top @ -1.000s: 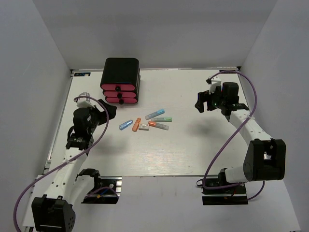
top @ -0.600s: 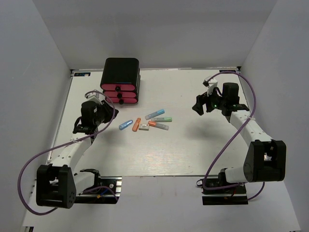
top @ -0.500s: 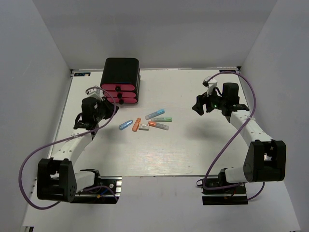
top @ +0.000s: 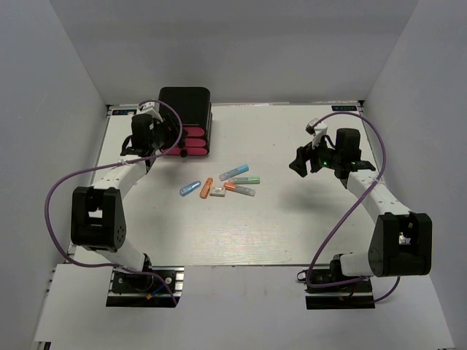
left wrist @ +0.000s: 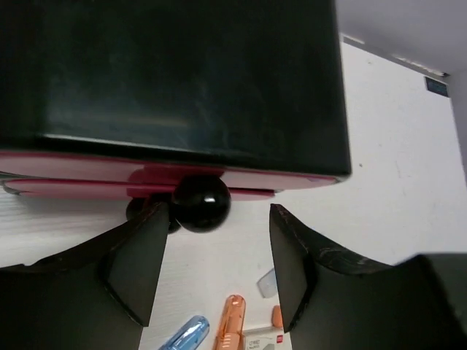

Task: Sort the stationery into containers
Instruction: Open the drawer in the storage box, then pick up the stationery from the center of the board, then place the stationery in the drawer.

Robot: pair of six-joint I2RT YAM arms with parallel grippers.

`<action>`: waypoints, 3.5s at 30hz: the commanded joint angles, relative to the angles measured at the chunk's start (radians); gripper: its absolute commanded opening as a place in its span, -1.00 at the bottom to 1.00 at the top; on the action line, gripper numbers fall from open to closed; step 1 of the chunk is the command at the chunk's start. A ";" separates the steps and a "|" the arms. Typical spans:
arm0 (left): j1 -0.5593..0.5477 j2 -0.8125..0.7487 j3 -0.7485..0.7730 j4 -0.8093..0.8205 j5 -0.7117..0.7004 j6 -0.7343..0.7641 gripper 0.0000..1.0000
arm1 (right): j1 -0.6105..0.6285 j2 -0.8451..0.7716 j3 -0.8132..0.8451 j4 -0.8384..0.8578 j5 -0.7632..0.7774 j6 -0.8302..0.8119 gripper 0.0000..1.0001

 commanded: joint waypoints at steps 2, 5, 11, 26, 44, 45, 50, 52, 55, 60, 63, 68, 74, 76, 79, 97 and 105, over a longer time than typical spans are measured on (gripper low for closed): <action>-0.014 0.020 0.077 -0.058 -0.057 0.051 0.35 | -0.001 -0.021 0.009 0.052 -0.020 0.015 0.60; -0.014 0.043 0.106 -0.079 -0.069 0.072 0.32 | -0.001 -0.024 0.009 0.052 -0.027 0.016 0.60; -0.014 0.052 0.106 -0.069 -0.060 0.072 -0.30 | 0.002 -0.012 0.014 0.056 -0.036 0.007 0.57; -0.014 -0.200 -0.214 -0.037 -0.013 0.052 0.24 | 0.187 0.061 0.052 -0.178 -0.353 -0.588 0.45; -0.005 -0.632 -0.383 -0.276 -0.114 0.025 0.91 | 0.663 0.532 0.354 0.055 0.098 -0.332 0.60; -0.005 -0.654 -0.392 -0.286 -0.114 0.014 0.91 | 0.674 0.546 0.374 0.059 0.104 -0.327 0.60; -0.005 -0.738 -0.443 -0.343 -0.148 -0.008 0.91 | 0.712 0.620 0.434 0.061 0.153 -0.323 0.52; -0.005 -0.752 -0.454 -0.343 -0.148 -0.017 0.91 | 0.721 0.647 0.452 0.065 0.176 -0.323 0.48; -0.005 -0.763 -0.454 -0.354 -0.157 -0.026 0.91 | 0.735 0.681 0.463 0.065 0.188 -0.335 0.42; -0.005 -0.763 -0.463 -0.354 -0.157 -0.037 0.91 | 0.744 0.703 0.451 0.052 0.184 -0.372 0.20; -0.005 -0.763 -0.483 -0.327 -0.157 -0.061 0.91 | 0.740 0.709 0.448 0.019 0.141 -0.404 -0.20; -0.005 -0.721 -0.530 -0.229 -0.157 -0.089 0.91 | 0.724 0.615 0.407 -0.048 0.090 -0.415 -0.75; -0.005 -0.622 -0.573 -0.020 -0.137 -0.124 0.83 | 0.697 0.324 0.319 0.009 0.064 -0.387 -0.75; -0.005 -0.574 -0.583 0.060 -0.128 -0.136 0.80 | 0.681 0.283 0.346 0.015 0.046 -0.392 -0.75; -0.005 -0.516 -0.583 0.130 -0.119 -0.137 0.80 | 0.674 0.267 0.406 0.061 0.016 -0.398 -0.75; -0.005 -0.370 -0.547 0.229 -0.088 -0.155 0.76 | 0.701 0.736 0.983 0.280 0.111 -0.294 -0.63; -0.005 -0.359 -0.512 0.238 -0.097 -0.155 0.76 | 0.698 0.792 1.003 0.282 0.124 -0.280 0.10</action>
